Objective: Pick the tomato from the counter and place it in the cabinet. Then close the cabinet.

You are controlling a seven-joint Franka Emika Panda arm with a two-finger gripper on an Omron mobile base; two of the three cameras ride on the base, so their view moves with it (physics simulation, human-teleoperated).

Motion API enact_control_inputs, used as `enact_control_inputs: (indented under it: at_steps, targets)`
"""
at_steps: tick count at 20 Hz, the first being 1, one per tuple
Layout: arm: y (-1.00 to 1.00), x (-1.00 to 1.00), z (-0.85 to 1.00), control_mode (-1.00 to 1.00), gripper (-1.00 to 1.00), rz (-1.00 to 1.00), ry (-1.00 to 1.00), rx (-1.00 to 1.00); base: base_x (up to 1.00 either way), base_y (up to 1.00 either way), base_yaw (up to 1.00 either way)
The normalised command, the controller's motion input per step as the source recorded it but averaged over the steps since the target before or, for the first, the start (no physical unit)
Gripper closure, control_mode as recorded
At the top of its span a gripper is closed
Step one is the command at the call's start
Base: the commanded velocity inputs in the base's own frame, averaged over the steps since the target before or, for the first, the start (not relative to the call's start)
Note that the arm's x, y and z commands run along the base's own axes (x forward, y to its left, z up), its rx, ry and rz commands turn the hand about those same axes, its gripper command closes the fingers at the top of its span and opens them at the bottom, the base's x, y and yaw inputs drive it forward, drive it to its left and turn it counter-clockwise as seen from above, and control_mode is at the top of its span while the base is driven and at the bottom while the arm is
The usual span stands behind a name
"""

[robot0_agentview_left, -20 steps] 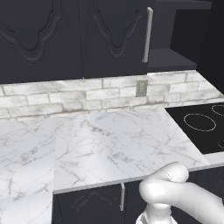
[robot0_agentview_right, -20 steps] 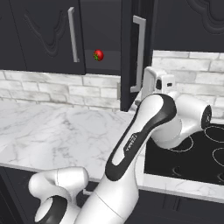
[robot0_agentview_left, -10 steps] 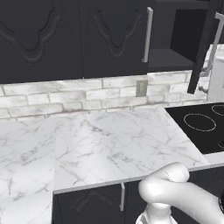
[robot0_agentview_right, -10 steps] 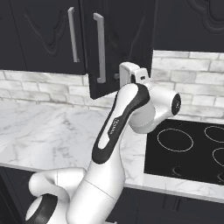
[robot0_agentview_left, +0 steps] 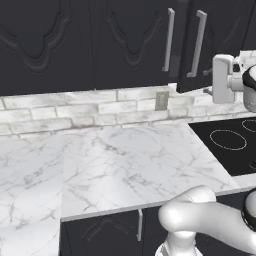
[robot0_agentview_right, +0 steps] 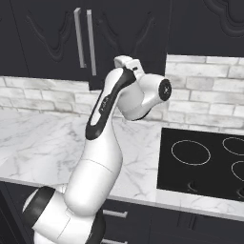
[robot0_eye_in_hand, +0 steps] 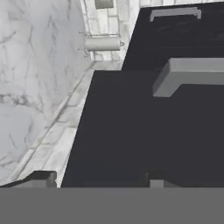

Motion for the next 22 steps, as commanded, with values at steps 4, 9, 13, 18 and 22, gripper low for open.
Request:
enact_control_inputs:
  at_steps: [4, 9, 13, 18, 22]
  targets:
    - [0.43, 1.0, -0.1, -1.0, -1.0, -0.03, 0.01, -0.05, 0.0, 0.0, 0.0]
    - [0.44, 1.0, -0.47, -1.0, -1.0, -0.04, 0.02, -0.06, 0.0, 0.0, 0.0]
    - [0.68, 1.0, -0.5, -1.0, -1.0, -0.1, 0.0, -0.11, 0.0, 0.0, 0.0]
    - [0.75, 0.94, -0.67, -1.0, -1.0, -0.13, 0.0, -0.17, 0.0, 0.0, 0.0]
    - [0.82, 0.63, -0.9, -1.0, -1.0, -0.13, -0.01, -0.25, 0.0, 0.0, 0.0]
